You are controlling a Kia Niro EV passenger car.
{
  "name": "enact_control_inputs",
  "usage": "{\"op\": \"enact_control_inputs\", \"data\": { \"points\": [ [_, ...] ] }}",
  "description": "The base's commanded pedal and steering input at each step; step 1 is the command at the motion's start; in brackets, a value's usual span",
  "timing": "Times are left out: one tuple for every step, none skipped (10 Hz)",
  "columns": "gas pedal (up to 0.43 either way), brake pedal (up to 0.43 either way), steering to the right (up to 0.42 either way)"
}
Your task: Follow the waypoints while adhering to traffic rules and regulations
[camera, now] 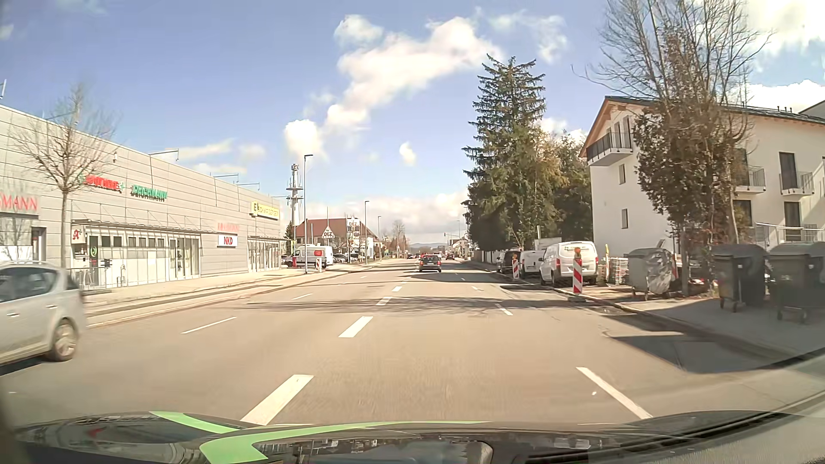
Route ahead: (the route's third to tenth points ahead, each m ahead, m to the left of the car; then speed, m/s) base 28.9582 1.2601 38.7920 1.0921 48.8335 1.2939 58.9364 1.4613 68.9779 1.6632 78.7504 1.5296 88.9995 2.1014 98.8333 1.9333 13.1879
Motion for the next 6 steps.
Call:
{"op": "enact_control_inputs", "data": {
  "points": [
    [0.039,0.000,0.000],
    [0.039,0.000,0.000],
    [0.039,0.000,0.000],
    [0.000,0.000,0.000],
    [0.000,0.000,0.001],
    [0.000,0.000,0.001]
  ]
}}
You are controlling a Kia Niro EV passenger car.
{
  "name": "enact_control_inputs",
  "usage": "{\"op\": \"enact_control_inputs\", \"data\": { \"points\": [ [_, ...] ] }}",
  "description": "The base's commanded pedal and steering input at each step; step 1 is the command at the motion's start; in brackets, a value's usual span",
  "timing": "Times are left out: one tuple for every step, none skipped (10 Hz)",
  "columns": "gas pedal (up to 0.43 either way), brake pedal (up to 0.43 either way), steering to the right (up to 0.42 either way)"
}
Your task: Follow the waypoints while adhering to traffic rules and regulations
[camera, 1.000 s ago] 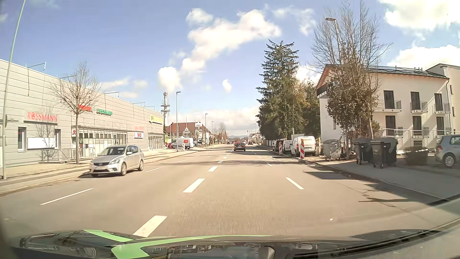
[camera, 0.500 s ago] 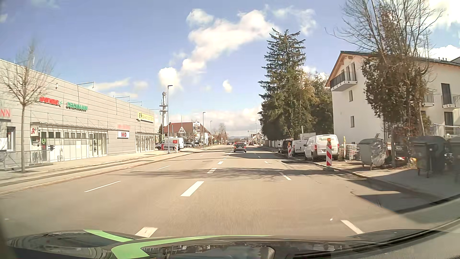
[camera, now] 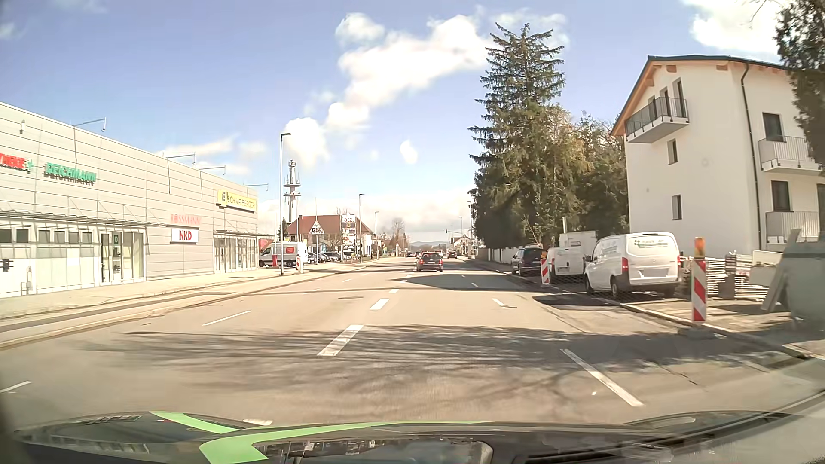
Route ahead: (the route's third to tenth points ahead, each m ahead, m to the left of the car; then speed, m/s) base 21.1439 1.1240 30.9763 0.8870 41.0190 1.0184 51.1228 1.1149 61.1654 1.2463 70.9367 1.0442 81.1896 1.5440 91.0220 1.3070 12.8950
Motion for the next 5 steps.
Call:
{"op": "enact_control_inputs", "data": {
  "points": [
    [0.000,0.000,0.001],
    [0.000,0.000,0.001],
    [0.000,0.000,0.001],
    [0.000,0.000,0.003],
    [0.000,0.000,0.004]
  ]
}}
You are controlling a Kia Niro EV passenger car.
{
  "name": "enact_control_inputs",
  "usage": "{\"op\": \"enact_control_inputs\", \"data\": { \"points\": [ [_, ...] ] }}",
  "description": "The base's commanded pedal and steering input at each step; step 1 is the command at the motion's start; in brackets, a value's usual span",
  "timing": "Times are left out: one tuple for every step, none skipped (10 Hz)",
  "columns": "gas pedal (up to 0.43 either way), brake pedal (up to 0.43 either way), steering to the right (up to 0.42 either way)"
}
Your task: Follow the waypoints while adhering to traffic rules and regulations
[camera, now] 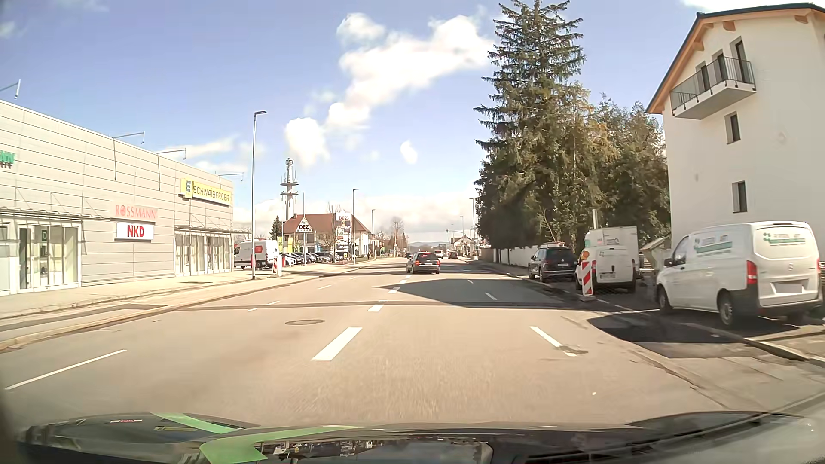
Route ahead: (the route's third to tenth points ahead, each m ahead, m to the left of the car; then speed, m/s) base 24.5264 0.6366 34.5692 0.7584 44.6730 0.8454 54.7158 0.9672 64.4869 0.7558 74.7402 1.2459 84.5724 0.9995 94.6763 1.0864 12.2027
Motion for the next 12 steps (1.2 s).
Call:
{"op": "enact_control_inputs", "data": {
  "points": [
    [0.000,0.000,0.004],
    [0.000,0.000,0.004],
    [0.000,0.000,0.004],
    [0.000,0.000,0.004],
    [0.059,0.000,0.004],
    [0.157,0.000,0.004],
    [0.209,0.000,0.004],
    [0.260,0.000,0.004],
    [0.268,0.000,0.004],
    [0.280,0.000,0.003],
    [0.280,0.000,0.003],
    [0.280,0.000,0.003]
  ]
}}
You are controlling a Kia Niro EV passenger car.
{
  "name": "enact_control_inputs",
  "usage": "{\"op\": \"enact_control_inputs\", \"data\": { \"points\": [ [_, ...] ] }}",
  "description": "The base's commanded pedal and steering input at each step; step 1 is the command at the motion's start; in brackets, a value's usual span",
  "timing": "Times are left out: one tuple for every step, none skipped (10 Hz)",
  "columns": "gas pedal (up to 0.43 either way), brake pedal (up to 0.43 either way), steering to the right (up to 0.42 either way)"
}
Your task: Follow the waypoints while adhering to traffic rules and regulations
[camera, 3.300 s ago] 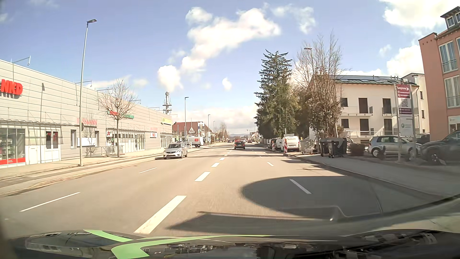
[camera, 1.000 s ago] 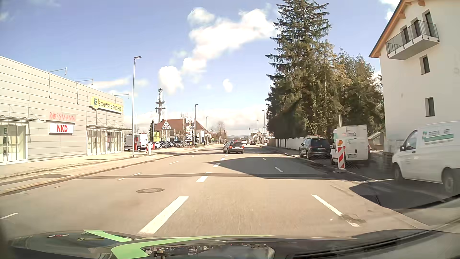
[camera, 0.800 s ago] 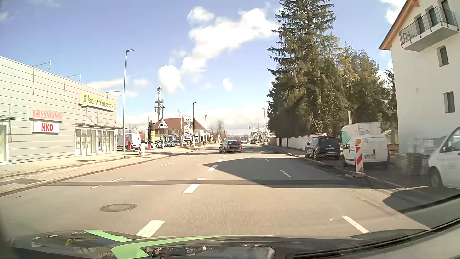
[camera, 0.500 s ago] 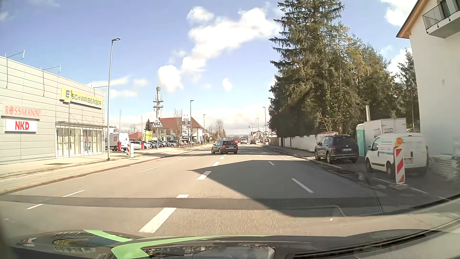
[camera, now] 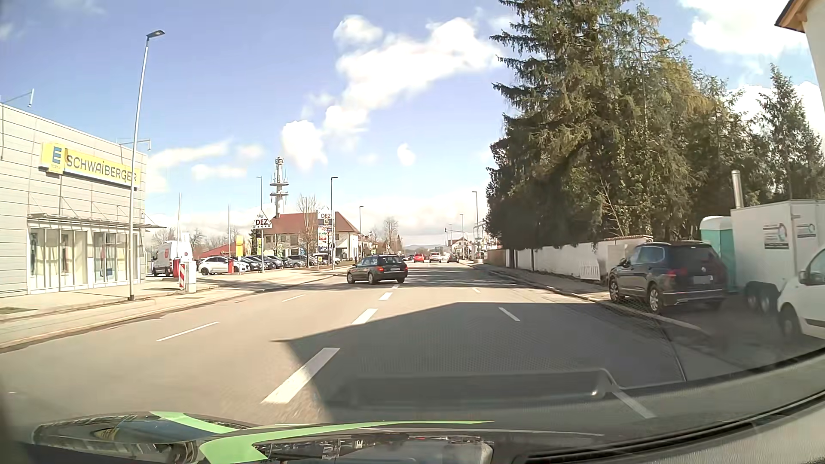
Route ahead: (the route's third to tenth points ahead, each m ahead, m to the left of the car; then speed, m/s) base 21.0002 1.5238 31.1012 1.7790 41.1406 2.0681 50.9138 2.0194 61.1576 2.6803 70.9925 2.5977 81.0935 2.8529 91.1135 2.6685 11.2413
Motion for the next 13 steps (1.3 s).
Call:
{"op": "enact_control_inputs", "data": {
  "points": [
    [0.280,0.000,0.003],
    [0.280,0.000,0.003],
    [0.280,0.000,0.003],
    [0.280,0.000,0.003],
    [0.280,0.000,0.003],
    [0.280,0.000,0.001],
    [0.280,0.000,0.001],
    [0.280,0.000,-0.001],
    [0.280,0.000,-0.002],
    [0.280,0.000,-0.002],
    [0.280,0.000,-0.003],
    [0.280,0.000,-0.003],
    [0.280,0.000,-0.004]
  ]
}}
